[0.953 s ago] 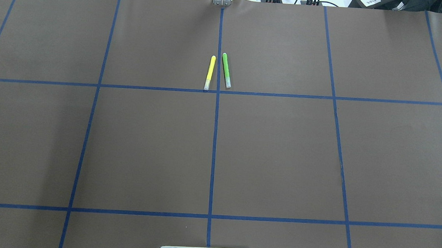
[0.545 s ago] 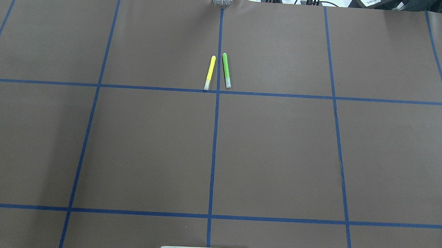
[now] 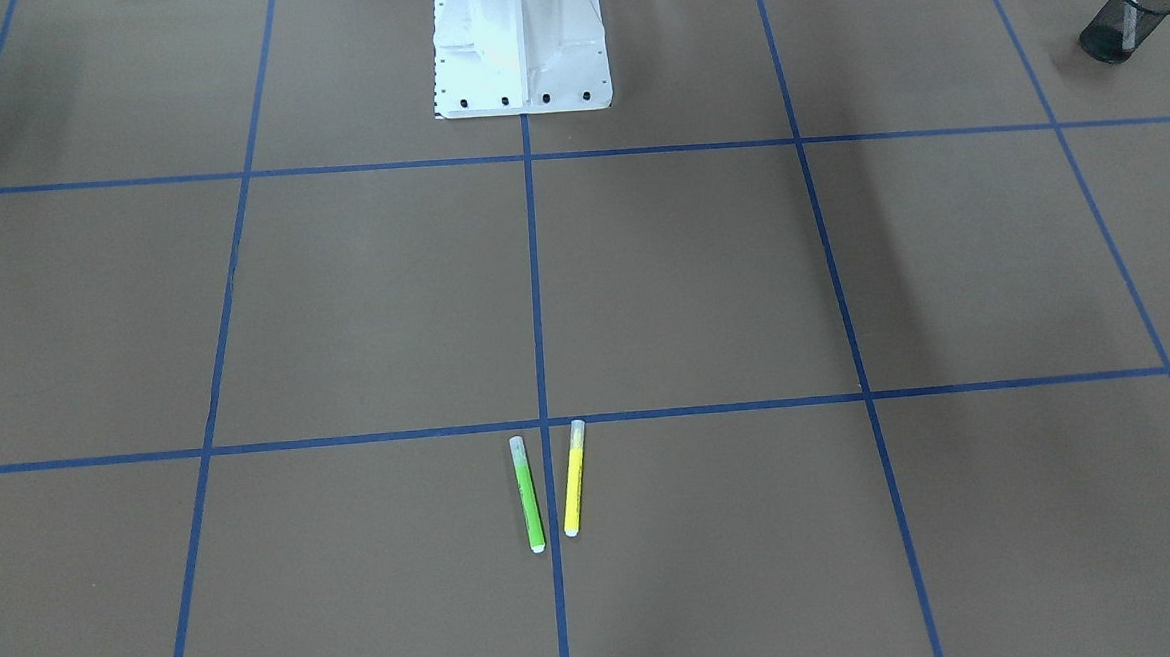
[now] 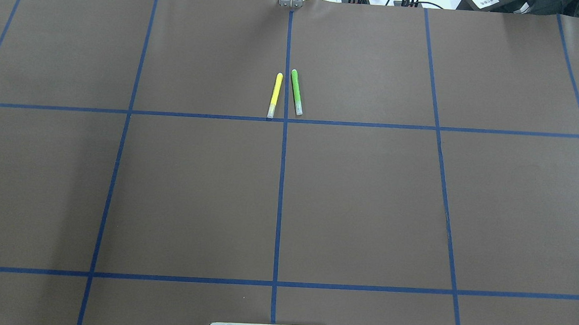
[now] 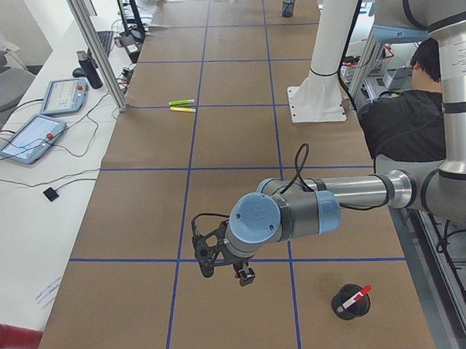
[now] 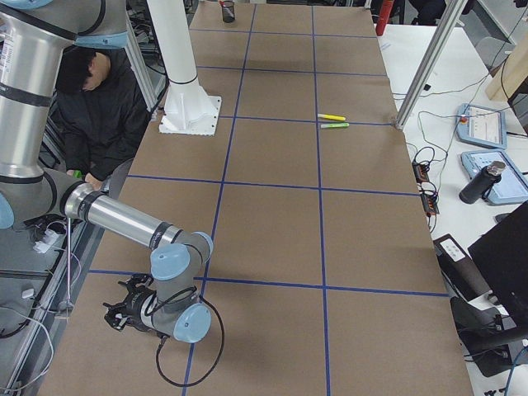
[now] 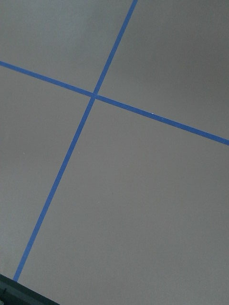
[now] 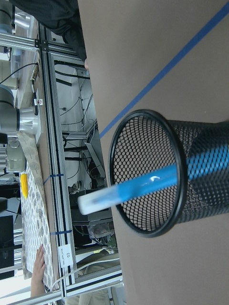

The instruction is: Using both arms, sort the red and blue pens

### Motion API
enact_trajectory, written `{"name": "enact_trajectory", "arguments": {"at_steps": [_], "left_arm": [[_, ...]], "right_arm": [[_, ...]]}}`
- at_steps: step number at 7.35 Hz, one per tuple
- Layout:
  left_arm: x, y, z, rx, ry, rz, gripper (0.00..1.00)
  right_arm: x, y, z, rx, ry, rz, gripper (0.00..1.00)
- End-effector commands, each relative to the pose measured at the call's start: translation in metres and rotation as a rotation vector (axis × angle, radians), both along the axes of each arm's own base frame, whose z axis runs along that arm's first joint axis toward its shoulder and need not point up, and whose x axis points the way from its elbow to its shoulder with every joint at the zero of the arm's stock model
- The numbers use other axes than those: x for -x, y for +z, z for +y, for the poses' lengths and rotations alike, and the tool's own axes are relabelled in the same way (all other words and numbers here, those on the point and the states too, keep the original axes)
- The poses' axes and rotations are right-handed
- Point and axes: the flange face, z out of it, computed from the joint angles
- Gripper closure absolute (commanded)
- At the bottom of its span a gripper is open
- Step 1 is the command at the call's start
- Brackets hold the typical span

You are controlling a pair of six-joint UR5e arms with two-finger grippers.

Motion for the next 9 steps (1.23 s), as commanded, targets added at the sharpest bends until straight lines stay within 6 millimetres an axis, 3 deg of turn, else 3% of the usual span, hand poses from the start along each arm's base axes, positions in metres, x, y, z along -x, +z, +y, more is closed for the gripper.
{"name": "enact_trajectory", "arguments": {"at_steps": [1,4,5,7,9], "left_arm": [[-0.003,0.000,-0.001,0.001,0.009,0.000,0.00],[-0.050,-0.005,-0.025,-0.011,0.140,-0.020,0.00],[-0.059,-0.008,-0.035,-0.018,0.170,-0.056,0.00],[-0.071,-0.030,-0.071,-0.059,0.218,-0.177,0.00],[-0.083,-0.041,-0.086,-0.089,0.242,-0.183,0.00]], "right_arm": [[-0.003,-0.009,-0.028,-0.044,-0.004,0.009,0.00],[-0.013,-0.062,-0.163,-0.250,0.038,0.113,0.00],[-0.016,-0.079,-0.200,-0.333,0.059,0.143,0.00],[-0.013,-0.107,-0.258,-0.540,0.203,0.172,0.00],[-0.007,-0.130,-0.307,-0.680,0.449,0.318,0.00]]}}
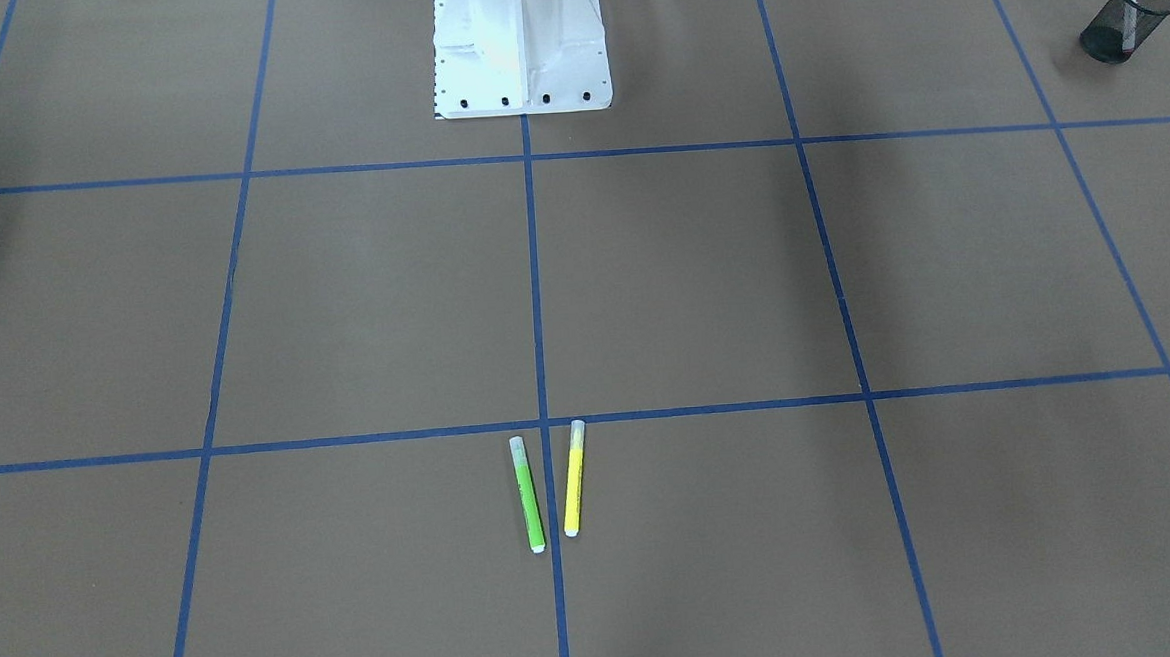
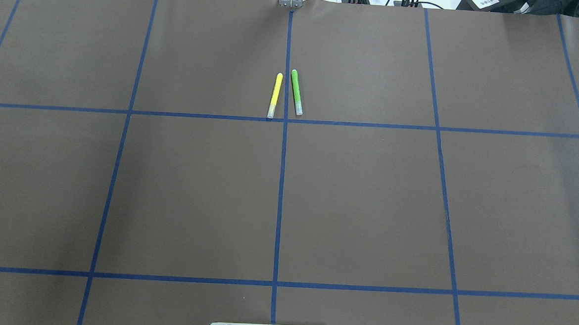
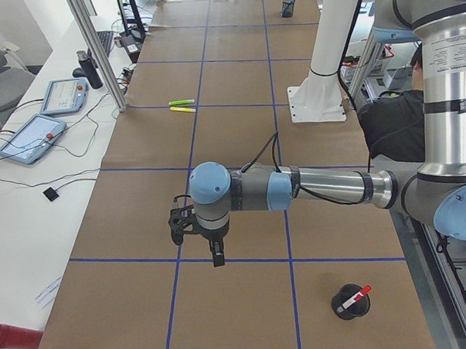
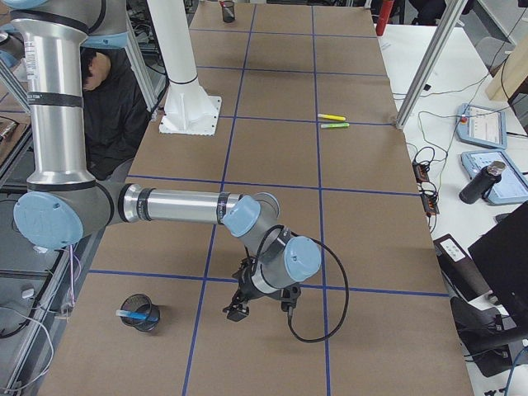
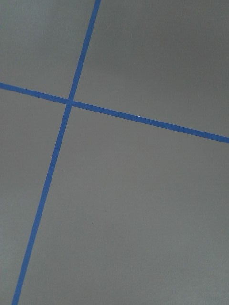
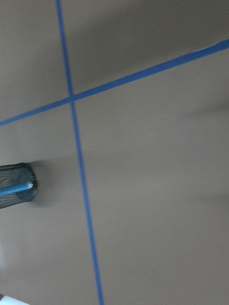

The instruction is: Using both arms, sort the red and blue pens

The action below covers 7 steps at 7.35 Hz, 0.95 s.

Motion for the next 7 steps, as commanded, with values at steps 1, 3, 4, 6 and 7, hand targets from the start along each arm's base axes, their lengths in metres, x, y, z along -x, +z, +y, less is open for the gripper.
{"name": "enact_trajectory", "arguments": {"at_steps": [1,3,4,6,7], "left_arm": [[-0.007,-0.005,-0.013,-0.036,0.016,-0.011,0.00],[-0.023,-0.005,-0.023,-0.046,-0.050,-0.001,0.00],[-0.035,-0.005,-0.028,-0.051,-0.050,0.004,0.00],[-0.048,0.007,-0.048,-0.048,-0.020,0.006,0.00],[-0.049,0.014,-0.051,-0.055,-0.022,0.015,0.00]], "right_arm": [[0.006,-0.029,-0.045,-0.202,0.186,0.049,0.00],[0.013,-0.050,-0.064,-0.268,0.204,-0.021,0.00],[0.017,-0.057,-0.067,-0.279,0.208,-0.058,0.00],[0.024,-0.070,-0.081,-0.333,0.191,-0.062,0.00],[0.025,-0.072,-0.082,-0.322,0.214,-0.057,0.00]]}}
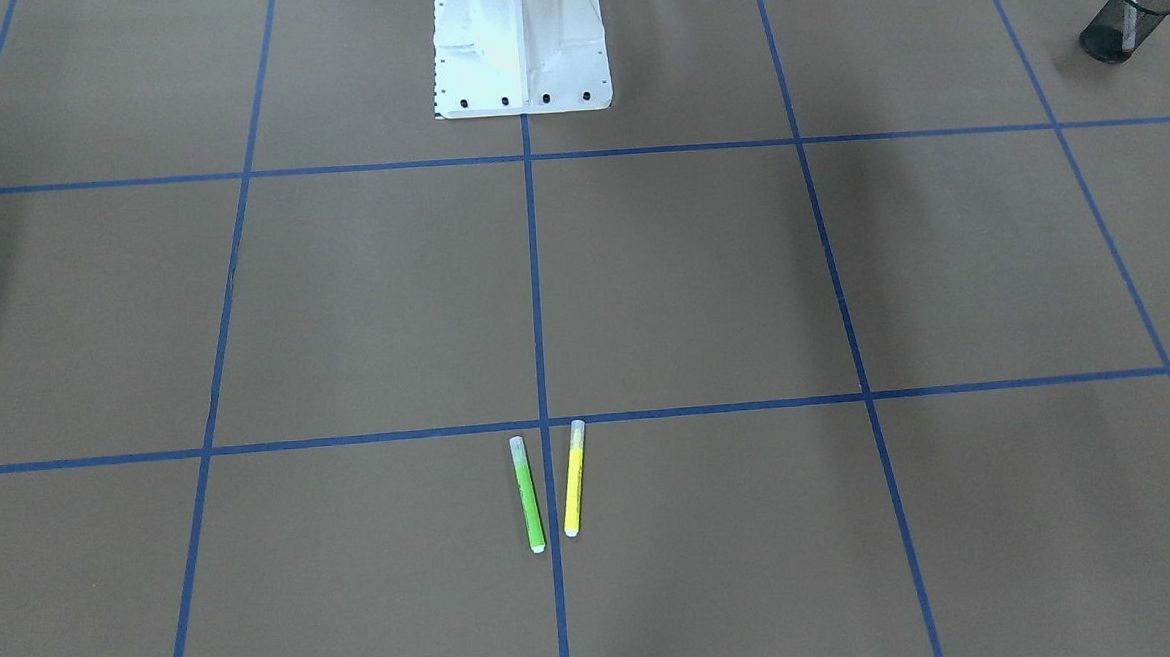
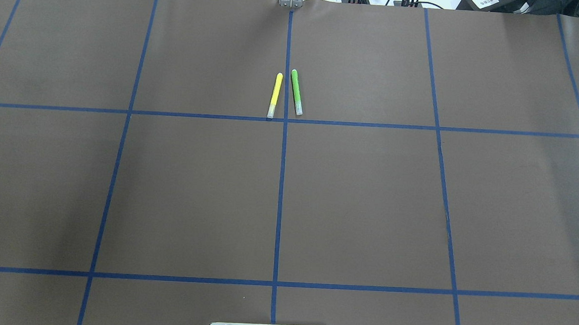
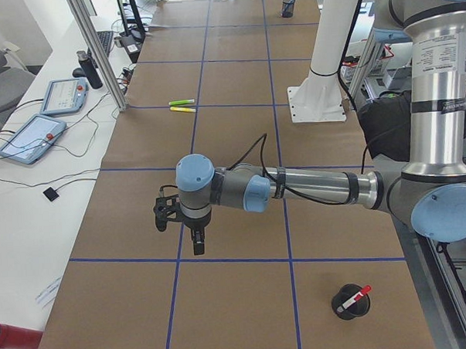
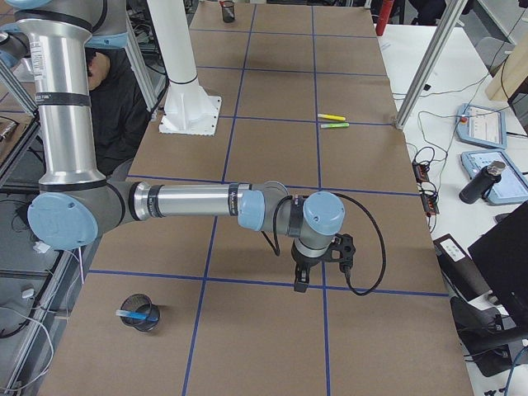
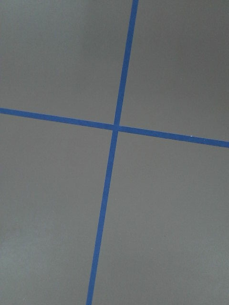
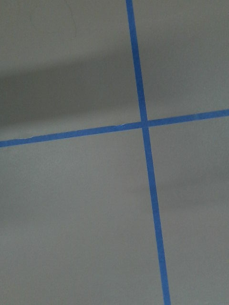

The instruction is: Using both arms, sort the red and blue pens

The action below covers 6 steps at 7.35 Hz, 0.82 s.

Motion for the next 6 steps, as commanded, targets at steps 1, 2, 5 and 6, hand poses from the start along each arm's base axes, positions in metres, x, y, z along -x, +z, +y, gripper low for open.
{"name": "enact_trajectory", "arguments": {"at_steps": [1,2,5,6], "left_arm": [[-0.005,0.008,-0.005,-0.018,0.006,0.008,0.00],[-0.005,0.009,-0.006,-0.007,0.001,-0.002,0.00],[-0.001,-0.023,0.004,-0.013,0.006,-0.004,0.00],[0.000,-0.034,0.008,-0.011,0.038,-0.012,0.00]], "right_arm": [[0.002,-0.008,-0.007,0.001,0.042,0.000,0.00],[0.002,-0.010,-0.008,0.003,0.057,0.001,0.00],[0.003,-0.007,-0.008,0.016,0.061,0.000,0.00],[0.003,-0.004,-0.007,0.023,0.061,0.000,0.00]]}}
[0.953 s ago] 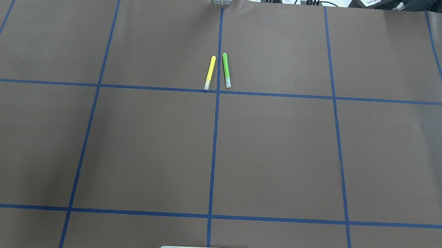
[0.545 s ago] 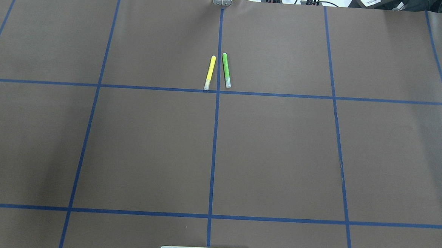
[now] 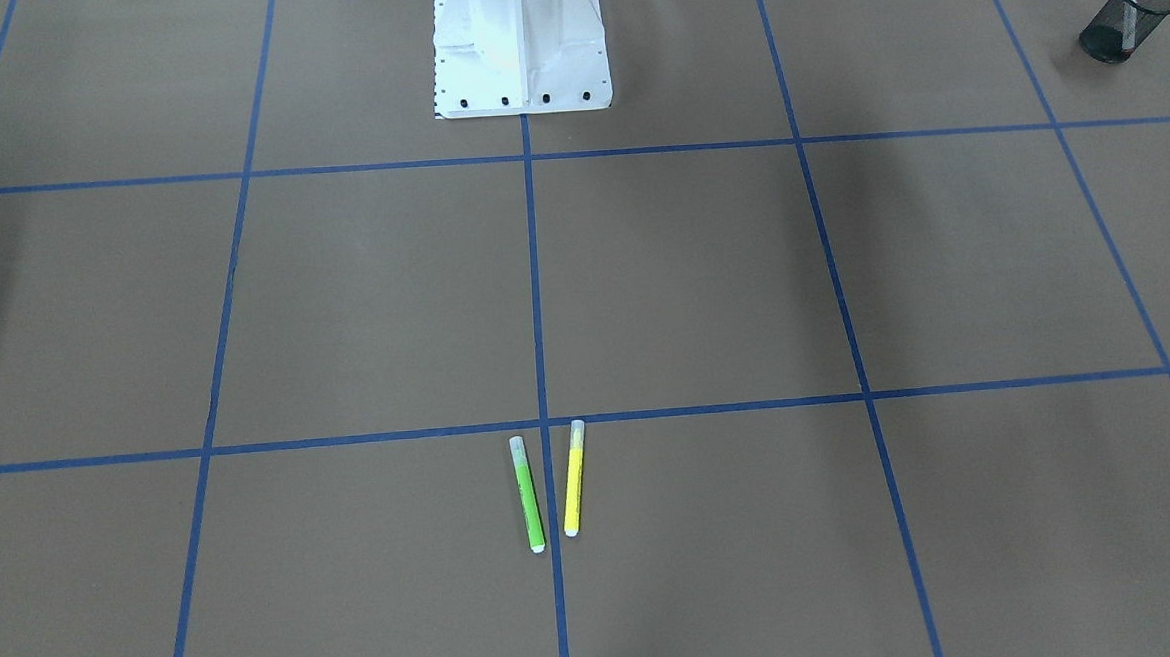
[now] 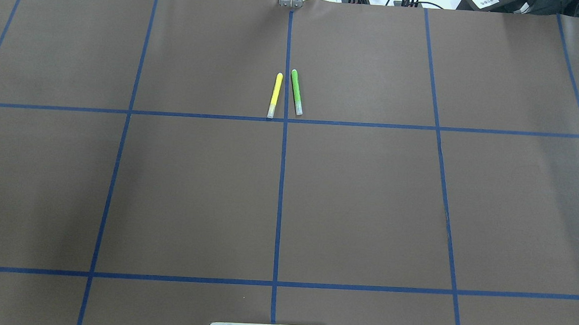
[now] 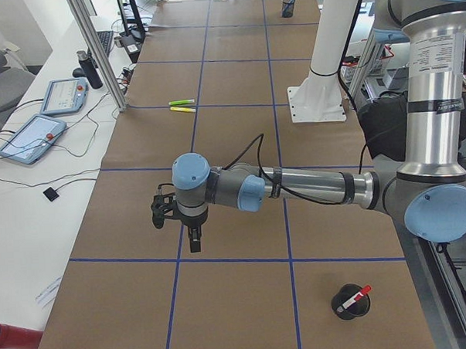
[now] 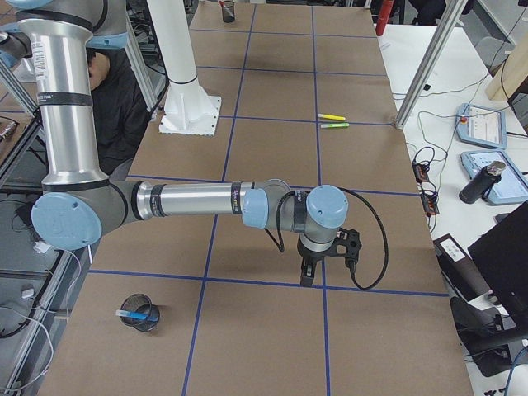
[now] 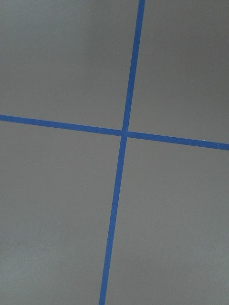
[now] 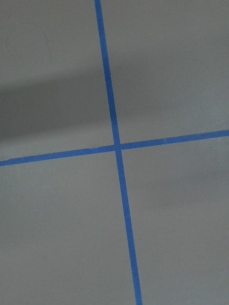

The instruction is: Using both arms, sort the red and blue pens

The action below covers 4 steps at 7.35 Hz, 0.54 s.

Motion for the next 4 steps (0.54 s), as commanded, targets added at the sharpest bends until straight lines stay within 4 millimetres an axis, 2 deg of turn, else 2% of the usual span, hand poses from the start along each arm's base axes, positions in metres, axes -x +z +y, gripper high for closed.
{"name": "enact_trajectory", "arguments": {"at_steps": [1,2,3,4], "left_arm": [[0.003,0.004,0.020,0.004,0.100,-0.019,0.00],[0.004,0.016,0.026,0.022,0.108,-0.017,0.00],[0.003,0.021,0.032,0.039,0.102,-0.011,0.00],[0.003,0.023,0.033,0.044,0.102,-0.011,0.00]], "right_arm": [[0.000,0.002,0.001,0.007,0.001,-0.002,0.00],[0.000,0.001,0.000,0.004,0.002,-0.002,0.00],[0.012,-0.001,-0.002,0.015,-0.006,0.000,0.00],[0.038,-0.003,-0.006,0.060,-0.003,0.007,0.00]]}}
